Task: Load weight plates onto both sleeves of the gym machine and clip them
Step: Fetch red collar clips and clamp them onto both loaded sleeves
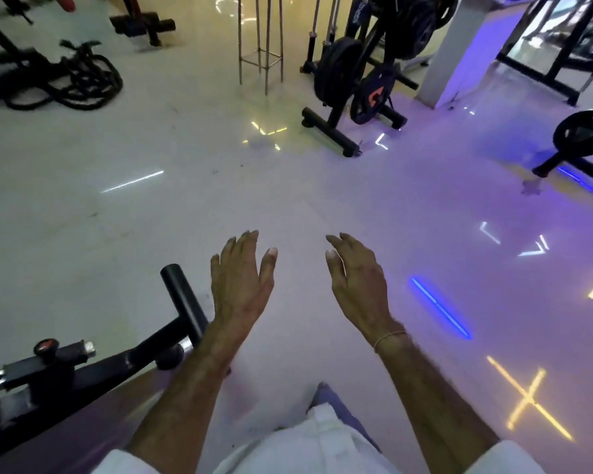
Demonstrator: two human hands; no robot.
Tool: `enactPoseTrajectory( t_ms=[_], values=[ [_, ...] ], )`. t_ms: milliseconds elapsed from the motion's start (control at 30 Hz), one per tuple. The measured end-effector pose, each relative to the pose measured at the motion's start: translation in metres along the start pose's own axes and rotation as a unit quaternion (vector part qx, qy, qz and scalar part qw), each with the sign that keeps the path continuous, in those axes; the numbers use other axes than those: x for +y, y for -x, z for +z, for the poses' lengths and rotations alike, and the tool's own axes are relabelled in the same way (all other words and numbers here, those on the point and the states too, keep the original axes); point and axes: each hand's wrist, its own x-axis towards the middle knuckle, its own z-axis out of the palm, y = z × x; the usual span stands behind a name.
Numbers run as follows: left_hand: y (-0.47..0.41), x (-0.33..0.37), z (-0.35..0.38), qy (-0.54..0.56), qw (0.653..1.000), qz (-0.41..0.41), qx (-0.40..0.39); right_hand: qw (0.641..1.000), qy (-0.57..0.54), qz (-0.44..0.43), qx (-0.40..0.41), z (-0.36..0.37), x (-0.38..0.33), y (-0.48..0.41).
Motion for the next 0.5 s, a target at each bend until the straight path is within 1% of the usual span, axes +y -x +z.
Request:
enactPoseTrajectory(
  t_ms=[167, 233, 333, 500],
  values=[
    [-0.125, -0.006, 0.013, -0.018, 0.997, -0.058, 0.058, 0.996, -0.011, -0.068, -0.053, 0.049, 0.002, -0.157],
    [-0.172, -0.008, 0.009, -0.021, 0.991, -0.095, 0.087, 0.992, -0.020, -0.100, -0.079, 0.066, -0.007, -0.219],
    [-0.235, -0.016, -0.002, -0.028, 0.982, -0.142, 0.122, 0.982, -0.027, -0.148, -0.110, 0.092, -0.034, -0.305],
    [-0.328, -0.049, -0.022, -0.018, 0.958, -0.220, 0.185, 0.959, -0.047, -0.232, -0.156, 0.151, -0.105, -0.418]
  ],
)
